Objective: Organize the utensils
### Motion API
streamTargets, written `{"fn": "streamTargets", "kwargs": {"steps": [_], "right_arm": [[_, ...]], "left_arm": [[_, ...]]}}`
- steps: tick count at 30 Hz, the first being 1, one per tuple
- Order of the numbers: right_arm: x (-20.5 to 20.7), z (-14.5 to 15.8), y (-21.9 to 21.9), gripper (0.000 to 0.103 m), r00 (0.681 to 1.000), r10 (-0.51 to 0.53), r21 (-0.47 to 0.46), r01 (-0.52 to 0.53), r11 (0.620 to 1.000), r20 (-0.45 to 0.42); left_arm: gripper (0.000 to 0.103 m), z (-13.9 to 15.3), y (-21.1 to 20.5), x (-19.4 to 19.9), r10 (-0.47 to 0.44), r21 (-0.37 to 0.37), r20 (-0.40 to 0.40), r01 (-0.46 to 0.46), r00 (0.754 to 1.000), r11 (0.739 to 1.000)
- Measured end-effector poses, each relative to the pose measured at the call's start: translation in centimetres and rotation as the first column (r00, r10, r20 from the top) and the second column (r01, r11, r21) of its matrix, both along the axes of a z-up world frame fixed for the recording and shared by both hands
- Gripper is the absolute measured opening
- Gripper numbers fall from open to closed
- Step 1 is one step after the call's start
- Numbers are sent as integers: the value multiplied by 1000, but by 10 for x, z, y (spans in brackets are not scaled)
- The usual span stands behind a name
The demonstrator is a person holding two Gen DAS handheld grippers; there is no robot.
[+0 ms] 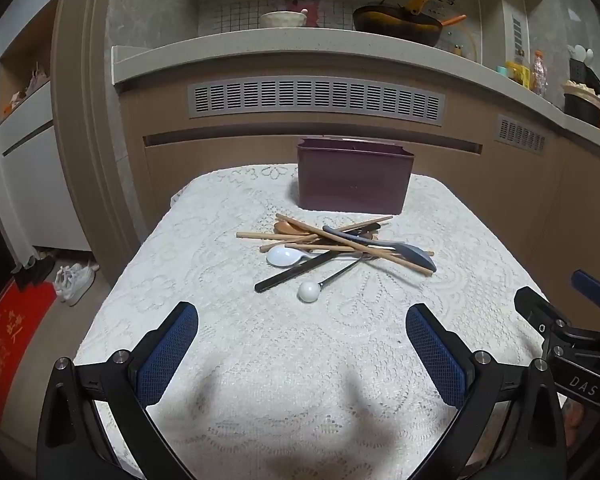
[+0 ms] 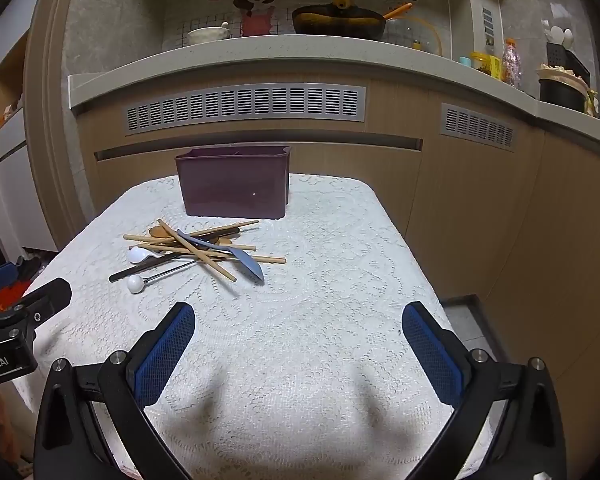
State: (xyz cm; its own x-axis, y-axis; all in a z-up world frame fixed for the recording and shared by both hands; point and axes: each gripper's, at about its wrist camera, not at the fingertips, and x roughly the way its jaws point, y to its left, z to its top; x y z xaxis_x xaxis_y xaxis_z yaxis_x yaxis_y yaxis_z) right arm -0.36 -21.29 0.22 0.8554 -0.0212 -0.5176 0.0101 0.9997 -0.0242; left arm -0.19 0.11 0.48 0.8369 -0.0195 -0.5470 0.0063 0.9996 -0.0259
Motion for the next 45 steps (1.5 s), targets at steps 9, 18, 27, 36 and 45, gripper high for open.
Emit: {"fn": "streamTargets", "kwargs": {"steps": [9,18,27,36,45], "right_arm": [[-1,1,0,103,1000,1,-1,-1,1000,3],[-1,4,-1,103,1000,1,0,-1,1000,6],[0,5,-4,103,1000,-2,7,2,1000,12],[1,5,-6,103,1000,-8,17,8,1000,8],[1,5,-7,103,1000,-8,16,8,1000,9]], "left_arm": [[103,2,1,0,-2,-1,0,2,1000,1000],[103,-2,-1,-1,1,0,3,-1,1000,1000],[103,2,-3,-2,-2,6,3,2,1000,1000],[103,-1,-1,-1,-4,7,-4,4,1000,1000],[103,-4,-3,1,-4,8,-5,4,1000,1000]]}}
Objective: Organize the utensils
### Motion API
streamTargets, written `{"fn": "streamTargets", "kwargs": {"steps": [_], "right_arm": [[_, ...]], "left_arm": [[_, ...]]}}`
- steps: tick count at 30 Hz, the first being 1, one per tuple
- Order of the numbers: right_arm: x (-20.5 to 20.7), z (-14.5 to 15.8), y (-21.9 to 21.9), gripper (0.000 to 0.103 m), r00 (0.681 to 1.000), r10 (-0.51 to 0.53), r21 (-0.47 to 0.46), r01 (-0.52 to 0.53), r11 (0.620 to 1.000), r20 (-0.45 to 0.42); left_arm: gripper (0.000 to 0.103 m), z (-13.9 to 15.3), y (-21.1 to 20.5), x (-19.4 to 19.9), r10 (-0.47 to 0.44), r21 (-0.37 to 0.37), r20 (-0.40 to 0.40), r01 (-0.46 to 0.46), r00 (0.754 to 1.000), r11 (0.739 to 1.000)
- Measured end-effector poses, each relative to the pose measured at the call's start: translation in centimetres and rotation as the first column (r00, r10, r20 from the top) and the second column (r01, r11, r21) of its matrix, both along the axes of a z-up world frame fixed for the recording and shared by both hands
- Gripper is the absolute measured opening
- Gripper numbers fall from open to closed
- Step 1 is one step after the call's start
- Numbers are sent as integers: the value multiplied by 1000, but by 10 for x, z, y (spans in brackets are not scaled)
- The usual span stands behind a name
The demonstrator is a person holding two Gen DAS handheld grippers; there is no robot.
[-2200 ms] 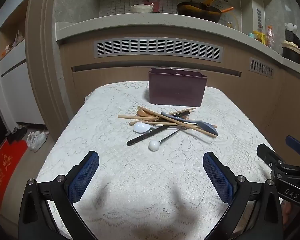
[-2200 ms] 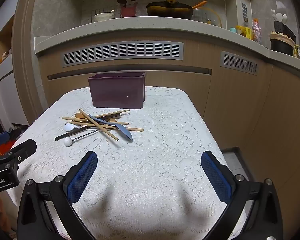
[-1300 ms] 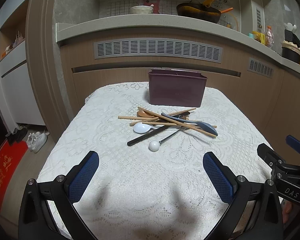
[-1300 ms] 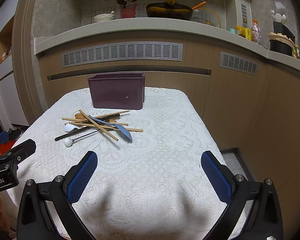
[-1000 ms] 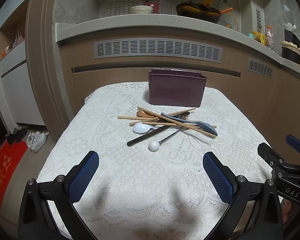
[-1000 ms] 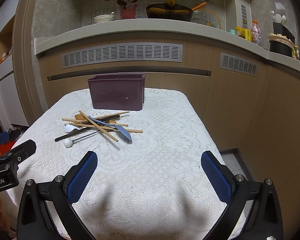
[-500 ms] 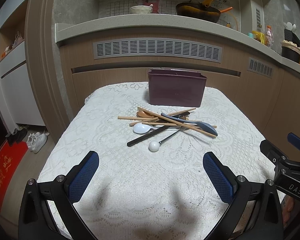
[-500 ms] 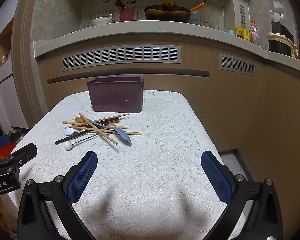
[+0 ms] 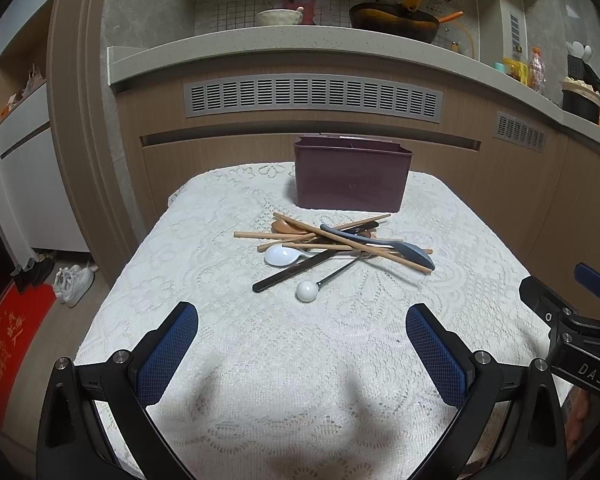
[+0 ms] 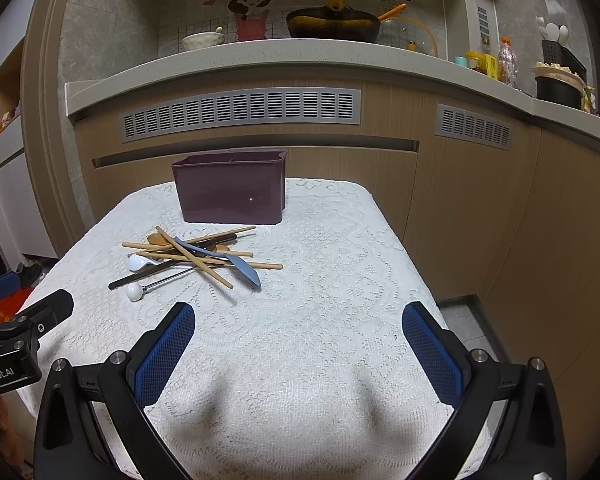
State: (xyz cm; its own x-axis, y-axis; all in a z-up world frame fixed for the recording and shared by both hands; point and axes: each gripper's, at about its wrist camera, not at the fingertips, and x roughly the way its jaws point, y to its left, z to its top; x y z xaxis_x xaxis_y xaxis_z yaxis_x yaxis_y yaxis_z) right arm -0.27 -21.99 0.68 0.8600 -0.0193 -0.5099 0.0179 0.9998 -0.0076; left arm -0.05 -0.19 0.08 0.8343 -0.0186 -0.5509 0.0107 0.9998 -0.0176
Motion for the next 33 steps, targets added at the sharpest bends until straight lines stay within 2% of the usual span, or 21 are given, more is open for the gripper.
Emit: {"fn": "streamTargets", "kwargs": {"steps": [29,33], "right_arm": [[5,-5,-1,103,1000,-1,-5,1,1000,-17],[10,-6,0,103,1000,-4,-29,3,1000,-13]], "left_arm": [[103,-2,3,6,2,1,-9,-2,1000,1000],[103,-3,3,12,-1,11,-16,2,1000,1000]]}}
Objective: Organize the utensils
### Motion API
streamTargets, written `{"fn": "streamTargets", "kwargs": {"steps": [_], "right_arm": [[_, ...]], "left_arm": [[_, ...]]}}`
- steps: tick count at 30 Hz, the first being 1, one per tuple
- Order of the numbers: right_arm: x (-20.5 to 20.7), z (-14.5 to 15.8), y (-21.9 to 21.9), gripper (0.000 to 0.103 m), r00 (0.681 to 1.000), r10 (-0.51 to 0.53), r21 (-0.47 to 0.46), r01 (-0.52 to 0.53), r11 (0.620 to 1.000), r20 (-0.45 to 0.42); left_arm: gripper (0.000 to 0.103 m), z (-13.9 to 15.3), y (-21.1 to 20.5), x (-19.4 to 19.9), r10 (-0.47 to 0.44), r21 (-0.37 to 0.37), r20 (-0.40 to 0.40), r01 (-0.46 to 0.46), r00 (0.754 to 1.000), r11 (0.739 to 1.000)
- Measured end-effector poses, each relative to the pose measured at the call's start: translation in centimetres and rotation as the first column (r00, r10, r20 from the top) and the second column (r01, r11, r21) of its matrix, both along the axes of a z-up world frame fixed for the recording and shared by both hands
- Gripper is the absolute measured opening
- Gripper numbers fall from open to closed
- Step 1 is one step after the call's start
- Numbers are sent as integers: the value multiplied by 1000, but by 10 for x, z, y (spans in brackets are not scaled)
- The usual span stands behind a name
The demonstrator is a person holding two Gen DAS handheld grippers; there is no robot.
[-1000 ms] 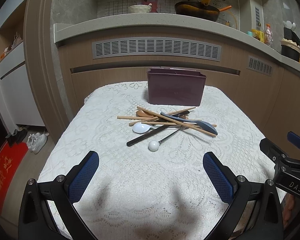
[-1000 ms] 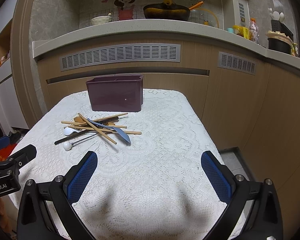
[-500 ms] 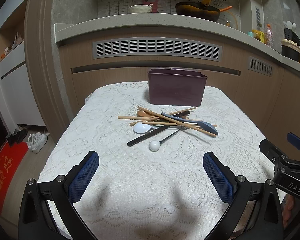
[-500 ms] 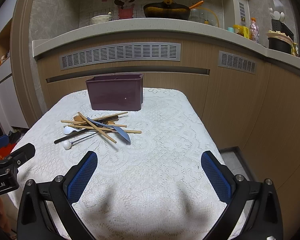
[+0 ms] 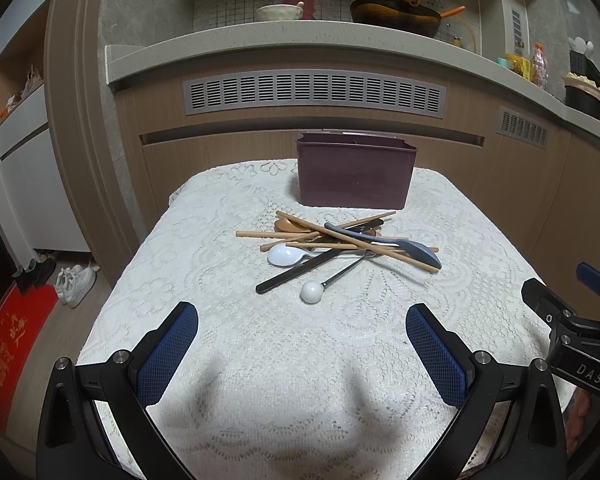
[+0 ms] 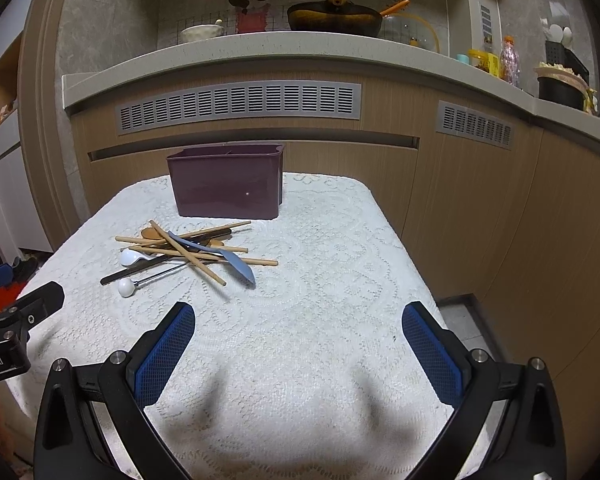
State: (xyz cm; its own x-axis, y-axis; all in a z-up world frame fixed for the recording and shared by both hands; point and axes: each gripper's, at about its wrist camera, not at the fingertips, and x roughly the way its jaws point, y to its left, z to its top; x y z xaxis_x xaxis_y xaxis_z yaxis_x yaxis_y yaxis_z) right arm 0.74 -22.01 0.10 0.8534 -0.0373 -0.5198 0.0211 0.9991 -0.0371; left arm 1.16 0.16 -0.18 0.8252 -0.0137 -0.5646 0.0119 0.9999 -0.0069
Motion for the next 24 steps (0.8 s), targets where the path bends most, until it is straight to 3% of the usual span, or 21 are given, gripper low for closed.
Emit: {"fn": "streamTargets", "kwargs": {"steps": [5,14,19,24], "right_arm": [[18,4,1,103,1000,14,-30,-14,999,13],[78,10,8,103,994,102,-54,-104,993,-39],[118,13,16,103,973,197,-24,-201,979,-120],[154,7,38,103,939,283,-16,-292,956,-197]], "left_arm": [[103,0,3,18,-3,9,-2,3,1000,1000],[103,-5,6,69,-46,68,-17,47,999,997],[103,-7,16,101,-135,25,-89,138,987,990],[103,-8,31,120,-164,-43,-96,160,982,986]]}}
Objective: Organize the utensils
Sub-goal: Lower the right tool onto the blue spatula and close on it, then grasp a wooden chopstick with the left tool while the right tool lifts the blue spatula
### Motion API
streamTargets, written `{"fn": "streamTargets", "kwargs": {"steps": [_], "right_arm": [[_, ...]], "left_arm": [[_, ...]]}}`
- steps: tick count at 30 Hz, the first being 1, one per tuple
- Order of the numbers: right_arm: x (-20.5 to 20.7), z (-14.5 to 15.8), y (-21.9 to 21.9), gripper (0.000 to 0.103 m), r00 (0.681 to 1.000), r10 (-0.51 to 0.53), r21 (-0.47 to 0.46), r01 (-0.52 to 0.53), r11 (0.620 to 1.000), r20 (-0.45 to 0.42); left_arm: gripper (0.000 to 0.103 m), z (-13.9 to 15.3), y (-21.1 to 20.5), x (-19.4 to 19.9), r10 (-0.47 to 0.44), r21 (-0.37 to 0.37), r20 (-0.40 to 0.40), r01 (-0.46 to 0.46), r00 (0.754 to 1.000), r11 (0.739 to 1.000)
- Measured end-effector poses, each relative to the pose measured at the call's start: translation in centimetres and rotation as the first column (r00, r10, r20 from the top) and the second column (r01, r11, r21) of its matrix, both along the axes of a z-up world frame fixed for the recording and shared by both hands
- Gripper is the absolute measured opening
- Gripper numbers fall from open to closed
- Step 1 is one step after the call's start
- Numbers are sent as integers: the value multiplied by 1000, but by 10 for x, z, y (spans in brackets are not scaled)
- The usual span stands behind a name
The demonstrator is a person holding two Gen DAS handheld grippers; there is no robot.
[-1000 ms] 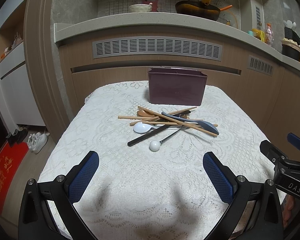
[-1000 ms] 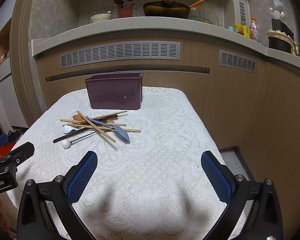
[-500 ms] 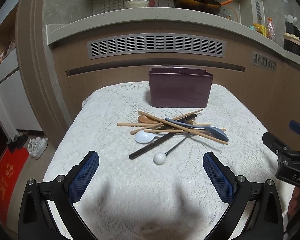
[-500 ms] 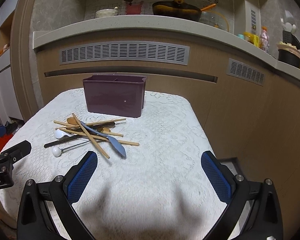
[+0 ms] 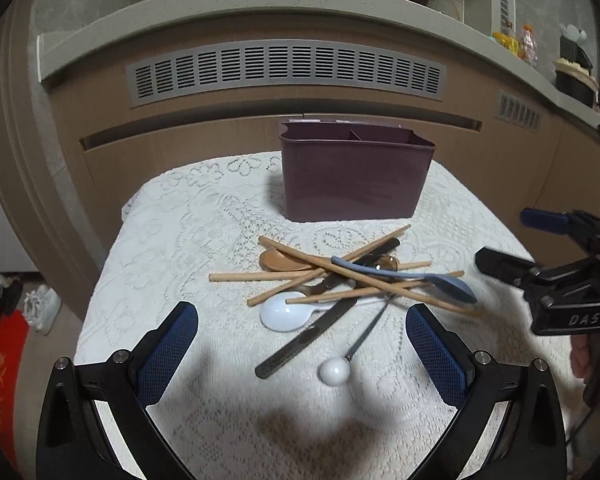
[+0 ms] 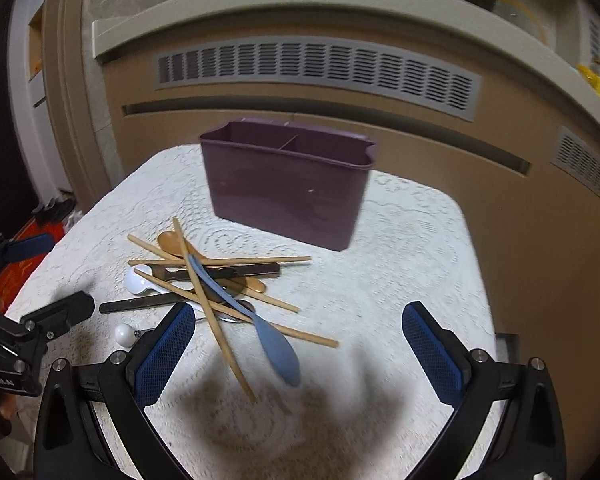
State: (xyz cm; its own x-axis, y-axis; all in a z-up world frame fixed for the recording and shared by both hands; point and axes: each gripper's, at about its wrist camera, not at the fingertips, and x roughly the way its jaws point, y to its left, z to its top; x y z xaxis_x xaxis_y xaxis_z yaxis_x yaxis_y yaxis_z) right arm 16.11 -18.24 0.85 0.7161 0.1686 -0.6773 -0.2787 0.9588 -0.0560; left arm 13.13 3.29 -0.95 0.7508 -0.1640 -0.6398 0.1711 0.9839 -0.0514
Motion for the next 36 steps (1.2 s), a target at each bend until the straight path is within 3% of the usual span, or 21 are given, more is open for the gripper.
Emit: {"fn": "streamTargets", "kwargs": {"steps": [3,6,9,11,12,14,17,23,28,32,36], "right_arm": [[17,-8,15,103,997,66,-12,-67,998,-50],[30,-19,28,96,989,115,-28,-118,993,-95],[36,-27,35,79,980,153,-50,-161,986,-128],[37,-32,40,63,972,182,-72,-194,978,-148],[38,-34,43,59,968,196,-79,-210,975,-158],[40,-39,48,39,958,221,-79,-238,968,-181],[45,-43,48,20,944,244,-50,-261,964,-222],[52,-45,35,20,936,251,-48,-271,961,-248],[64,-48,28,20,914,277,47,-276,960,-297],[62,-49,28,20,882,315,86,-305,949,-349],[54,-50,29,20,880,324,76,-318,945,-348]], "left_arm": [[103,-1,10,10,-21,-35,-19,20,1000,999],[103,-2,13,18,-8,1,-28,8,1000,1000],[103,-3,18,26,40,37,-58,-38,998,999],[103,-5,26,31,28,-5,-76,-28,997,1000],[103,-6,29,32,40,-11,-70,-41,997,999],[103,-6,33,32,56,-9,-54,-57,997,998],[103,-4,36,31,54,-15,-48,-55,997,998],[103,1,43,29,52,-30,-33,-53,998,998],[103,3,36,33,53,-51,-46,-55,998,997],[103,6,27,32,57,-18,-36,-58,998,998],[103,5,26,32,56,-11,-42,-57,998,998]]}}
